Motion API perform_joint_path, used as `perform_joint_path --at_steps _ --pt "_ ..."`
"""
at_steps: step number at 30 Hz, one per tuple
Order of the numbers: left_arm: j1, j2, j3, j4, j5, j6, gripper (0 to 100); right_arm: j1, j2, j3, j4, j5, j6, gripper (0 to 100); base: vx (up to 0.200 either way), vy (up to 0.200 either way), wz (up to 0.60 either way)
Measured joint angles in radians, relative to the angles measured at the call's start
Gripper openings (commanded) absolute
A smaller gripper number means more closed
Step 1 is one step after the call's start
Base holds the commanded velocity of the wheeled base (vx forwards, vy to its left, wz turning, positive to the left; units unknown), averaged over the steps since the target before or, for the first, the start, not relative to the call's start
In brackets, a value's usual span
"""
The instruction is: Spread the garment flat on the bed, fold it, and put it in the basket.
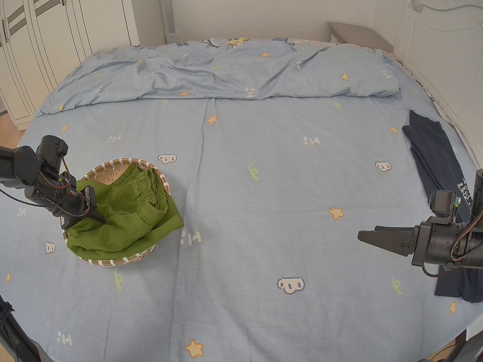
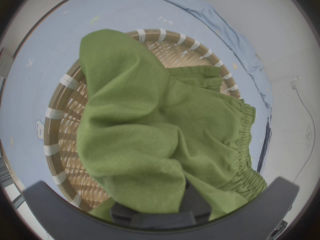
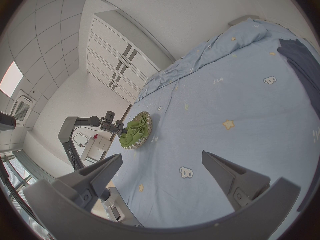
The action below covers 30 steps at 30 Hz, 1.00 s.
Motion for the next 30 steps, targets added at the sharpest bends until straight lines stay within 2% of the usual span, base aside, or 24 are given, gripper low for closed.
perform_joint_path --at_steps 2,3,16,19,23,27,30 --pt "0.000 0.010 -0.006 0.000 0.000 -0.001 0 0.000 0.001 0.001 0.000 0.000 0.000 100 0.000 0.000 0.00" --pt "-0.002 0.013 -0.008 0.000 0.000 -0.001 100 0.000 0.002 0.001 0.000 0.000 0.000 100 0.000 0.000 0.00" --pt "-0.009 -0.094 0.004 0.000 0.019 -0.023 100 -0.009 0.000 -0.001 -0.002 -0.008 -0.005 100 0.000 0.000 0.00" --pt "-0.016 -0.153 0.016 -0.005 0.078 -0.022 100 -0.004 -0.013 0.003 -0.004 -0.040 -0.031 100 0.000 0.000 0.00" --pt "-0.049 -0.252 0.042 -0.011 0.196 -0.020 100 0.004 -0.060 0.020 -0.004 -0.082 -0.099 100 0.000 0.000 0.00" --pt "-0.123 -0.387 0.101 -0.039 0.308 -0.020 100 0.007 -0.149 0.065 -0.001 -0.109 -0.148 100 0.000 0.000 0.00" --pt "-0.187 -0.491 0.178 -0.087 0.357 -0.019 100 0.001 -0.222 0.116 0.007 -0.118 -0.170 100 0.000 0.000 0.00"
